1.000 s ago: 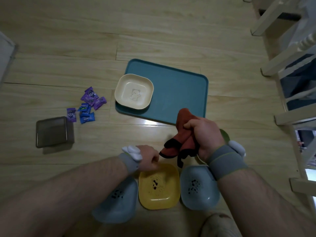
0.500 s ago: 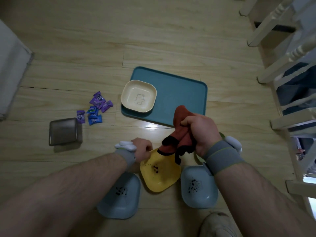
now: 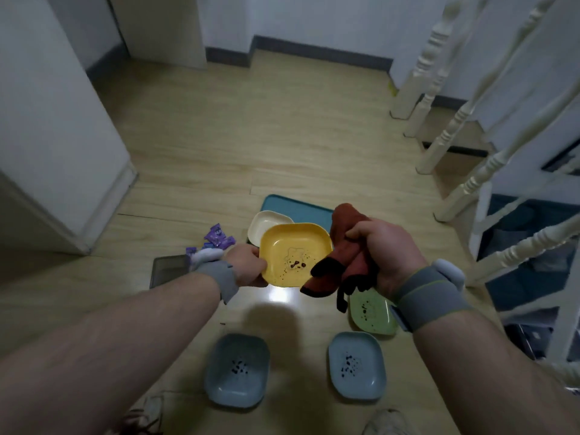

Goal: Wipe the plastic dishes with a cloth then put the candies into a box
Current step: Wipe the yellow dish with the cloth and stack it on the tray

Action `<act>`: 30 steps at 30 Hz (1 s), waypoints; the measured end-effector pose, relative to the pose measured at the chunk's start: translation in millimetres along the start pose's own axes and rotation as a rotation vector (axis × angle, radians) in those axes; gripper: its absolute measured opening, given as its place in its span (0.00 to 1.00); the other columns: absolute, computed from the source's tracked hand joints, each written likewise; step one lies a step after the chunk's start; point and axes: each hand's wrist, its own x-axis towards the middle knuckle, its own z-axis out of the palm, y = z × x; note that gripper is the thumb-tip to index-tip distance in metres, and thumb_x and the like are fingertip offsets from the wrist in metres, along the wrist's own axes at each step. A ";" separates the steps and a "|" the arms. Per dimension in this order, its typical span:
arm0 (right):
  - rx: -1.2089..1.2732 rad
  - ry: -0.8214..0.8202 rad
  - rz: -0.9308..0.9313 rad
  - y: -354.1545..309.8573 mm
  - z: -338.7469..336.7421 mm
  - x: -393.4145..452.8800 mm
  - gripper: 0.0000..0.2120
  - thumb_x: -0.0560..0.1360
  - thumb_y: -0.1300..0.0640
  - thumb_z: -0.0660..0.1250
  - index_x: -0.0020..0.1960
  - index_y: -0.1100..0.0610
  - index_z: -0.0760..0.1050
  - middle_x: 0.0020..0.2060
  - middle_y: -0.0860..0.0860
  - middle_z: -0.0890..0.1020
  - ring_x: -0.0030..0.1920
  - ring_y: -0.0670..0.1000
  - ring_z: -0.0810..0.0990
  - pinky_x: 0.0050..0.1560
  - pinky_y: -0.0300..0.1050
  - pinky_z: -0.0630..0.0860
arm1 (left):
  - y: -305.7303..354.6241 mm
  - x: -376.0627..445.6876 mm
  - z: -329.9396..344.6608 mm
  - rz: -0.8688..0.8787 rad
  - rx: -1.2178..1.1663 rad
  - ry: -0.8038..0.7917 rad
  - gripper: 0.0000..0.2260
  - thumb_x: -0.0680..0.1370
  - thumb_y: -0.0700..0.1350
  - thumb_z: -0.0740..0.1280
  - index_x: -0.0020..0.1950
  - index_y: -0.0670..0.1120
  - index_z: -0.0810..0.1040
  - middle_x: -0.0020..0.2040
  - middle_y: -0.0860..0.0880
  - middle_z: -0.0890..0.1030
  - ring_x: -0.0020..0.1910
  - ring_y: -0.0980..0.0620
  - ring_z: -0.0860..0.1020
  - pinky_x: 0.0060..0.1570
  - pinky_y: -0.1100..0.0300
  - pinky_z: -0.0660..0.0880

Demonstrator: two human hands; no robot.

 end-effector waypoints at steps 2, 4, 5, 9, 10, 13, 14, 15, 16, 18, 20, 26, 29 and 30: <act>-0.010 -0.017 -0.027 -18.4 -0.3 -25.4 0.06 0.68 0.67 0.64 0.42 0.61 0.78 0.35 0.60 0.77 0.34 0.57 0.76 0.39 0.54 0.72 | 12.0 -26.0 -14.2 -0.008 -0.164 0.006 0.09 0.77 0.31 0.60 0.54 0.37 0.77 0.50 0.37 0.82 0.46 0.41 0.83 0.47 0.48 0.82; 0.022 -0.049 -0.063 -33.5 -0.2 -49.0 0.05 0.69 0.68 0.64 0.42 0.62 0.78 0.37 0.61 0.78 0.36 0.58 0.77 0.43 0.56 0.75 | 23.2 -52.5 -27.3 -0.010 -0.288 -0.017 0.11 0.78 0.32 0.60 0.60 0.38 0.73 0.53 0.38 0.81 0.48 0.41 0.83 0.46 0.49 0.82; 0.032 -0.073 -0.082 -40.0 -0.4 -62.0 0.05 0.70 0.69 0.63 0.42 0.63 0.77 0.37 0.61 0.79 0.37 0.59 0.77 0.45 0.57 0.76 | 28.7 -67.2 -35.1 -0.009 -0.332 -0.028 0.12 0.78 0.32 0.60 0.60 0.38 0.72 0.54 0.38 0.80 0.49 0.40 0.82 0.47 0.49 0.82; 0.139 -0.166 -0.065 -53.5 -2.5 -103.7 0.10 0.72 0.67 0.62 0.51 0.68 0.77 0.42 0.64 0.81 0.42 0.61 0.79 0.51 0.59 0.78 | 45.7 -126.3 -61.8 0.011 -0.453 -0.082 0.11 0.75 0.31 0.59 0.56 0.37 0.72 0.52 0.39 0.80 0.48 0.42 0.81 0.47 0.52 0.80; 0.170 -0.197 -0.039 -54.8 -2.0 -112.4 0.11 0.72 0.66 0.61 0.52 0.69 0.76 0.43 0.64 0.81 0.42 0.61 0.80 0.48 0.58 0.80 | 48.4 -139.5 -66.6 0.023 -0.477 -0.085 0.11 0.74 0.30 0.58 0.55 0.37 0.72 0.51 0.40 0.79 0.47 0.43 0.79 0.45 0.53 0.79; 0.171 -0.281 0.003 -54.4 2.8 -129.5 0.12 0.73 0.65 0.61 0.54 0.68 0.76 0.44 0.66 0.81 0.40 0.61 0.81 0.41 0.54 0.81 | 49.1 -164.8 -71.3 0.049 -0.603 -0.110 0.17 0.71 0.30 0.55 0.56 0.41 0.71 0.52 0.40 0.76 0.47 0.44 0.76 0.42 0.53 0.77; 0.133 -0.298 -0.014 -55.5 5.0 -133.6 0.12 0.73 0.65 0.61 0.54 0.67 0.76 0.44 0.66 0.82 0.40 0.61 0.81 0.40 0.54 0.81 | 49.9 -169.1 -71.3 0.054 -0.664 -0.127 0.19 0.69 0.30 0.54 0.57 0.42 0.71 0.53 0.40 0.77 0.48 0.44 0.76 0.43 0.52 0.77; 0.082 -0.311 -0.047 -55.7 5.7 -137.2 0.12 0.73 0.66 0.61 0.54 0.66 0.77 0.43 0.66 0.82 0.38 0.61 0.81 0.39 0.53 0.81 | 50.5 -172.7 -71.0 0.057 -0.719 -0.145 0.21 0.68 0.31 0.54 0.58 0.43 0.71 0.54 0.40 0.78 0.49 0.42 0.77 0.45 0.49 0.77; 0.021 -0.327 -0.090 -56.6 6.6 -140.8 0.12 0.74 0.67 0.61 0.54 0.65 0.78 0.42 0.65 0.82 0.37 0.60 0.81 0.39 0.53 0.81 | 52.9 -175.5 -71.4 0.066 -0.759 -0.174 0.22 0.67 0.32 0.54 0.59 0.43 0.71 0.55 0.39 0.79 0.51 0.40 0.78 0.47 0.47 0.78; -0.076 -0.365 -0.158 -57.9 6.5 -145.2 0.14 0.74 0.69 0.61 0.54 0.60 0.81 0.43 0.66 0.83 0.38 0.60 0.81 0.41 0.53 0.81 | 57.1 -179.5 -73.3 0.085 -0.829 -0.245 0.22 0.69 0.34 0.53 0.61 0.43 0.72 0.57 0.36 0.80 0.55 0.35 0.78 0.49 0.41 0.78; -0.108 -0.391 -0.167 -60.5 7.2 -148.2 0.16 0.73 0.70 0.61 0.54 0.58 0.81 0.45 0.65 0.84 0.40 0.60 0.82 0.42 0.54 0.81 | 58.4 -178.9 -75.3 0.091 -0.875 -0.277 0.20 0.72 0.37 0.54 0.62 0.43 0.74 0.58 0.36 0.81 0.58 0.34 0.78 0.54 0.39 0.76; -0.308 -0.343 -0.369 -55.2 23.1 -148.3 0.19 0.71 0.70 0.66 0.51 0.47 0.82 0.40 0.50 0.85 0.40 0.50 0.84 0.45 0.49 0.83 | 62.6 -178.3 -58.6 0.145 -0.896 -0.338 0.18 0.79 0.50 0.57 0.61 0.43 0.79 0.58 0.39 0.82 0.58 0.39 0.79 0.63 0.40 0.70; -0.713 -0.309 -0.719 -43.9 46.1 -145.7 0.21 0.71 0.62 0.67 0.60 0.44 0.79 0.48 0.38 0.79 0.51 0.41 0.77 0.54 0.37 0.75 | 65.6 -176.9 -47.9 0.175 -0.830 -0.382 0.28 0.80 0.62 0.54 0.56 0.41 0.83 0.57 0.39 0.82 0.55 0.41 0.81 0.63 0.44 0.72; -0.820 -0.325 -0.793 -38.8 54.8 -145.0 0.22 0.71 0.61 0.66 0.62 0.45 0.77 0.52 0.38 0.77 0.54 0.41 0.74 0.55 0.32 0.70 | 65.1 -175.3 -44.7 0.196 -0.799 -0.396 0.31 0.79 0.65 0.53 0.52 0.41 0.85 0.54 0.39 0.83 0.54 0.41 0.81 0.61 0.46 0.73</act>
